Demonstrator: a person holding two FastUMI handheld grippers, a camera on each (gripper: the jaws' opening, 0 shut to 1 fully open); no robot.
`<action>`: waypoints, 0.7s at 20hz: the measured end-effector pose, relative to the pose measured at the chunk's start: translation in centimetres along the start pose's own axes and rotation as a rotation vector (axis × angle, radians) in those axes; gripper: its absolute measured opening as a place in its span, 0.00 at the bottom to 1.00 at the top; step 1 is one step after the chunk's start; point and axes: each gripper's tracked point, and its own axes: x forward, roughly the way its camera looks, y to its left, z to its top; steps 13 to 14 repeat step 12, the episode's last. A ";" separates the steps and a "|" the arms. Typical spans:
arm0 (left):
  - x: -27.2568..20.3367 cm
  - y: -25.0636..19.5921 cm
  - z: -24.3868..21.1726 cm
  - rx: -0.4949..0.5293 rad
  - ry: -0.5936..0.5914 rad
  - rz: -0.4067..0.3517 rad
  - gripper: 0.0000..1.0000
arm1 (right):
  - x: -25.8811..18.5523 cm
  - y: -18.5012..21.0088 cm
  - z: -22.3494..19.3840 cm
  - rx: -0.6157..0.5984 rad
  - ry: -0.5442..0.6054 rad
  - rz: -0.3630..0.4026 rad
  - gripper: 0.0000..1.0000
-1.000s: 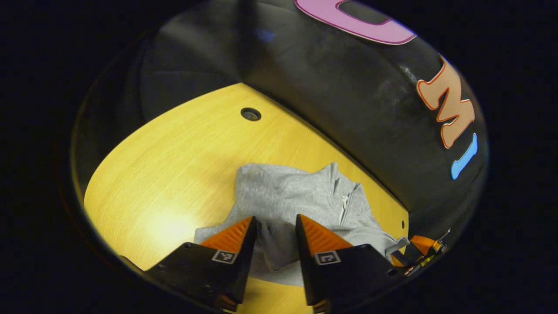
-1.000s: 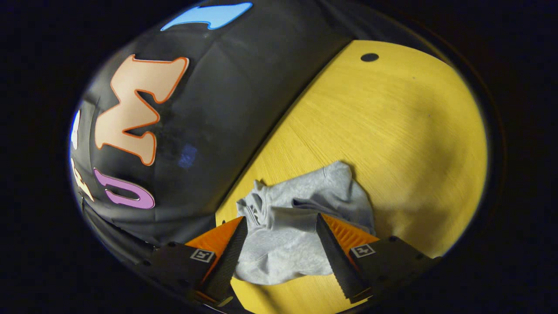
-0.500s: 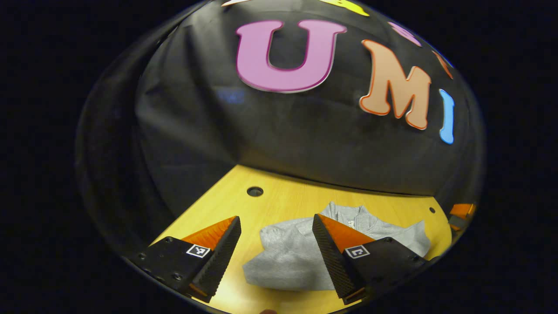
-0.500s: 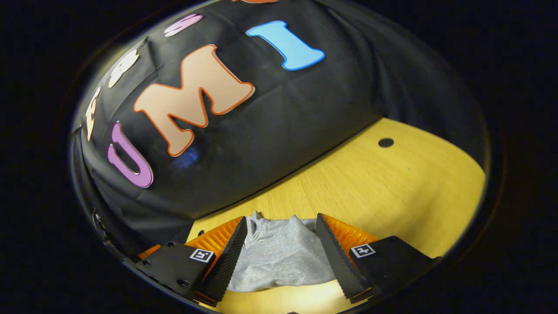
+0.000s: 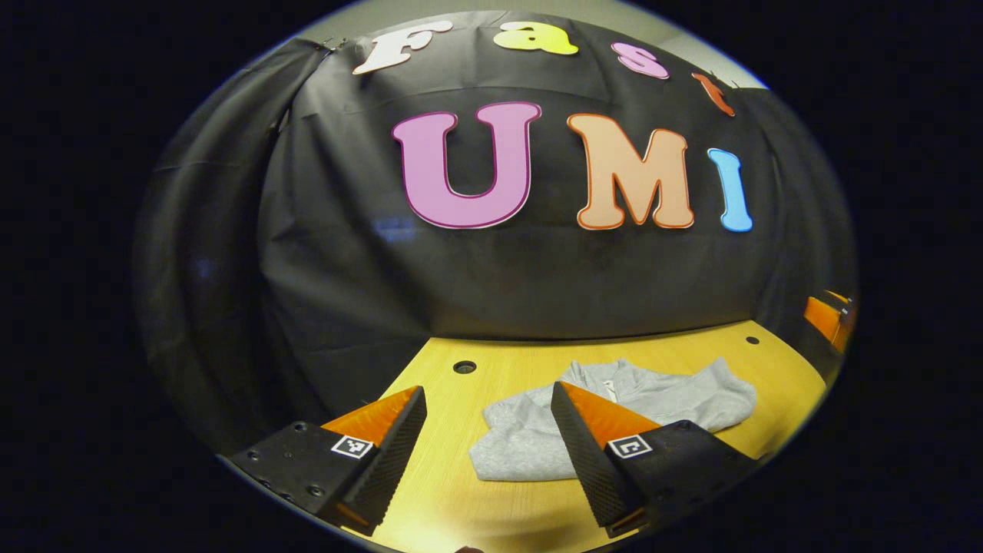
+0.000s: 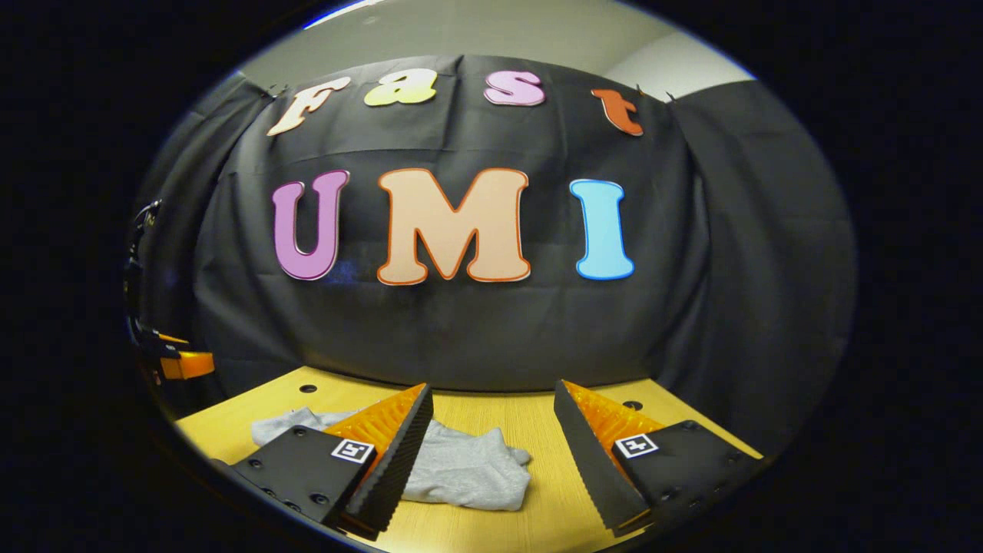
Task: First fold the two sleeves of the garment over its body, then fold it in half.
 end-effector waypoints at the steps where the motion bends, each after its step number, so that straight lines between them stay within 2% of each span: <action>1: -0.6 -0.2 0.2 0.007 -0.011 -0.003 0.95 | -0.9 0.6 0.3 0.011 0.010 0.014 0.98; 9: -3.7 1.0 3.5 0.039 -0.116 0.020 0.96 | -2.8 1.7 1.1 0.041 0.006 0.011 1.00; 11: -4.2 1.8 3.6 0.042 -0.126 0.032 0.99 | -3.2 1.8 1.1 0.045 0.013 0.014 1.00; 14: -4.4 1.9 3.6 0.043 -0.126 0.033 0.96 | -3.4 1.7 1.2 0.047 0.013 0.011 1.00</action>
